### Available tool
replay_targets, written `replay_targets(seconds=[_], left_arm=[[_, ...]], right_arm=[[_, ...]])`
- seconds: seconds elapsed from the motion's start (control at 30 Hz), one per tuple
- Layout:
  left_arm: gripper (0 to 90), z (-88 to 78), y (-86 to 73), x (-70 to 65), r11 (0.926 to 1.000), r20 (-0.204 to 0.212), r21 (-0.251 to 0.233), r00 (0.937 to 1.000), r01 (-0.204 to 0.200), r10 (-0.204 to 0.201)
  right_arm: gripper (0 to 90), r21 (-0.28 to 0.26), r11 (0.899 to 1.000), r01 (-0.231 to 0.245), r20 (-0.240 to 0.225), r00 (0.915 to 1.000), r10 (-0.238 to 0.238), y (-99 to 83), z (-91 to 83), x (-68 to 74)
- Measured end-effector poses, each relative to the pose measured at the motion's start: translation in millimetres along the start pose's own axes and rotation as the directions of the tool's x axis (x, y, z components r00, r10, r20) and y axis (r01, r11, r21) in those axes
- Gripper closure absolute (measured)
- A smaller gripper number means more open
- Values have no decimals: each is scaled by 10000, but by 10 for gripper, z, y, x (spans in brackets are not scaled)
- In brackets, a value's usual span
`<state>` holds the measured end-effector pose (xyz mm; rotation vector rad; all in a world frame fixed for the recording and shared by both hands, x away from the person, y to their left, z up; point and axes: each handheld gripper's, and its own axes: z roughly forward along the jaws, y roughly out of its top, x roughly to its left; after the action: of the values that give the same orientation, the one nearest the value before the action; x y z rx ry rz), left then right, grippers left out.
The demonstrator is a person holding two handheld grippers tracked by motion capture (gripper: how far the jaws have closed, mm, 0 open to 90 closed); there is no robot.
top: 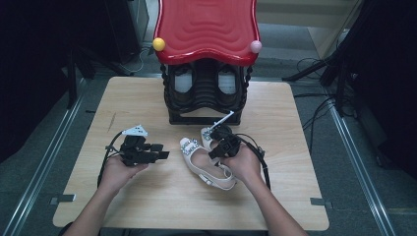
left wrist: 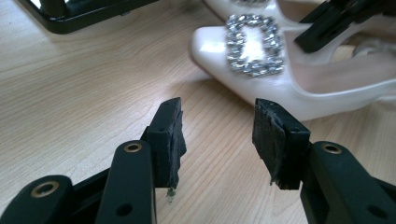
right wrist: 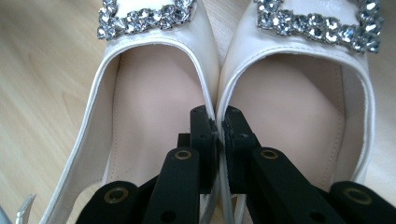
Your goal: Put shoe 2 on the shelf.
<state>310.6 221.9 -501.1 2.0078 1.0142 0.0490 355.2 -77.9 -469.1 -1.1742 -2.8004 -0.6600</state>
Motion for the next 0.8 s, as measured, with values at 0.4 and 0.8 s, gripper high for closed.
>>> replay_targets(seconds=[0.4, 0.8], left_arm=[[531, -27, -21, 26, 10000, -102, -25, 9999, 58, -58], [531, -119, -109, 46, 9996, -284, -103, 9993, 252, -255]], right_arm=[[856, -125, 9392, 3432, -354, 9385, -3435, 276, -633, 31], [851, -415, 8328, 5520, -760, 8293, -5535, 753, -1167, 162]])
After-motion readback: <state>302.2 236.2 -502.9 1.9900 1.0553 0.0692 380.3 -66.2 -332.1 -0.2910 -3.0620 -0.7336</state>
